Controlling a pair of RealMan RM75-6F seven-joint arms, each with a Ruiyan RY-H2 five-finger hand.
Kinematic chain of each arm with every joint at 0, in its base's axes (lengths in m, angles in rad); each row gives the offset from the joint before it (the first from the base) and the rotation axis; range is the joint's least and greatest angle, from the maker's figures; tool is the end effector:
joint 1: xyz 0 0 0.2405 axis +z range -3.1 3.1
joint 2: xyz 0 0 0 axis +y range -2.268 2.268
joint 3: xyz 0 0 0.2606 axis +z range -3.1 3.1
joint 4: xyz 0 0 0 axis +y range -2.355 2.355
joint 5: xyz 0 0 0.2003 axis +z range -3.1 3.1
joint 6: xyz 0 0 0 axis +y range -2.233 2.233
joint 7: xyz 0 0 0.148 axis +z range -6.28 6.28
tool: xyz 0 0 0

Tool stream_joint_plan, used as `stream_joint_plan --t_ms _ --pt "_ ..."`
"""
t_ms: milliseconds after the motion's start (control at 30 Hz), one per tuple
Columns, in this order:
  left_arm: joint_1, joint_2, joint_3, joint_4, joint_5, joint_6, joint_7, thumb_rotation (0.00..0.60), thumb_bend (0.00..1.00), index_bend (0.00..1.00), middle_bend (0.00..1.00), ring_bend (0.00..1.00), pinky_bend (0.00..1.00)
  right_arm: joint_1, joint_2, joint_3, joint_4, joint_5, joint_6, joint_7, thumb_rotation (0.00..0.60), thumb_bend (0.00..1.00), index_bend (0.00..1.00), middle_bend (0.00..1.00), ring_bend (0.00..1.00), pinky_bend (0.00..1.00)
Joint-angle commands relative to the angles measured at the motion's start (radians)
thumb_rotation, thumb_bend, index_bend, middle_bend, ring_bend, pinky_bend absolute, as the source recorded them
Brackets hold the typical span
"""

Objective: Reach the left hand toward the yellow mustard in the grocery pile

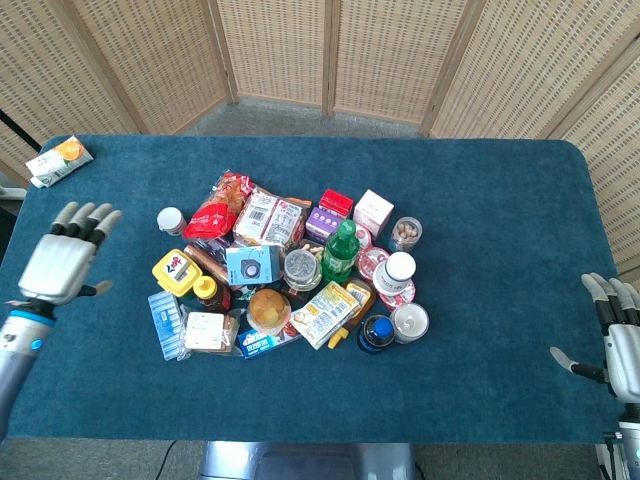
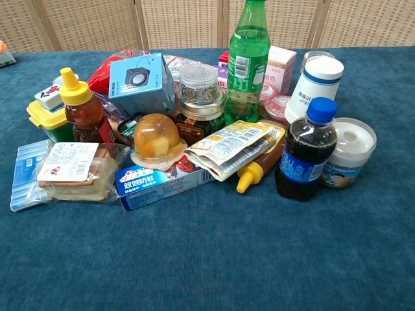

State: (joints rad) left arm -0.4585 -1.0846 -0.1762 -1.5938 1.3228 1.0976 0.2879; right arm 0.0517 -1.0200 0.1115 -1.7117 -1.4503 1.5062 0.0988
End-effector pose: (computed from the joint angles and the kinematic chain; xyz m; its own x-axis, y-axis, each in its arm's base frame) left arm -0.2522 0.3172 0.1606 0.6559 0.0503 0.7532 0.7453 -0.2021 -0.6354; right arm -0.3036 -0.1850 0.2065 0.2954 0.0715 0.9527 -0.9550 0.0496 0.2924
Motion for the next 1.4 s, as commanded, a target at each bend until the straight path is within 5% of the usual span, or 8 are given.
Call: stream_joint_plan --t_ms 33,1200,1400 --pt "-0.038 -0.048 -0.006 0.014 -0.03 -0.034 0.043 0.6 0.0 0.09 0.0 0.0 0.0 0.0 0.002 -0.001 0.001 -0.003 0.0 0.004 0.6 0.0 0.0 0.0 0.0 0.0" --pt "-0.144 -0.167 0.019 0.033 -0.143 -0.064 0.187 0.6 0.0 0.19 0.0 0.0 0.0 -0.004 0.017 0.003 0.005 -0.001 0.003 0.053 0.6 0.0 0.0 0.0 0.0 0.0" --pt "-0.154 -0.176 0.024 0.036 -0.149 -0.064 0.197 0.6 0.12 0.19 0.0 0.0 0.0 -0.003 0.016 0.003 0.005 0.0 0.001 0.051 0.6 0.0 0.0 0.0 0.0 0.0"
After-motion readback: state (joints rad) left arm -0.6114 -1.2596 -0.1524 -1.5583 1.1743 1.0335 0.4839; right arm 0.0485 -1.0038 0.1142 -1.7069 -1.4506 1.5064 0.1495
